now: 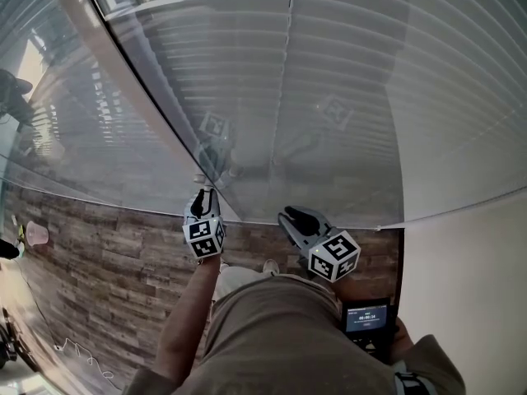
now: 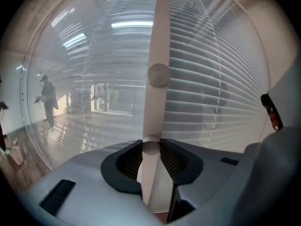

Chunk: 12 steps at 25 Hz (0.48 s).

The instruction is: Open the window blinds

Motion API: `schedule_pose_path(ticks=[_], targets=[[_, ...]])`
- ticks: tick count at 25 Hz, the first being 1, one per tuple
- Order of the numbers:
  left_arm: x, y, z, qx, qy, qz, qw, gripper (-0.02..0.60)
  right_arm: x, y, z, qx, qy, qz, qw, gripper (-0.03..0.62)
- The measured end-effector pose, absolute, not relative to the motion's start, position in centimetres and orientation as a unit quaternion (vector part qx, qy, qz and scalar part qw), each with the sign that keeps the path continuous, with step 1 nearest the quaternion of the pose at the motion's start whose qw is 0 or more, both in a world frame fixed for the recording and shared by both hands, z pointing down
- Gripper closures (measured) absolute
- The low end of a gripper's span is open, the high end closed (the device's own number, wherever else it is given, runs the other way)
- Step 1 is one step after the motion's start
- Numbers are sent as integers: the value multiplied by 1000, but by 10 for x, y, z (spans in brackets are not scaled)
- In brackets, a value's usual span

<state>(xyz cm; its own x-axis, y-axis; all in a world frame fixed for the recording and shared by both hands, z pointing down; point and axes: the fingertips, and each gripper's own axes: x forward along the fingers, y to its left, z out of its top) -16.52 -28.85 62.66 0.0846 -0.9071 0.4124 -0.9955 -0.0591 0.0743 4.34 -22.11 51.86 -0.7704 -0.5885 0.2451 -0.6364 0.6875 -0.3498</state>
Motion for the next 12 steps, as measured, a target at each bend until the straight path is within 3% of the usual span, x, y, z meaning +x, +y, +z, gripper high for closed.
schedule_pose_path(ticks=[2, 4, 12], targets=[[-166, -289, 627, 717, -663, 129, 170, 449, 44, -221, 518, 337, -916, 211, 55, 502], [-169, -289, 629, 716, -658, 95, 214, 449, 44, -221, 517, 339, -915, 211, 53, 502], [-178, -291, 636, 618, -559, -204, 514, 451, 39, -220, 517, 338, -916, 209, 50, 502]])
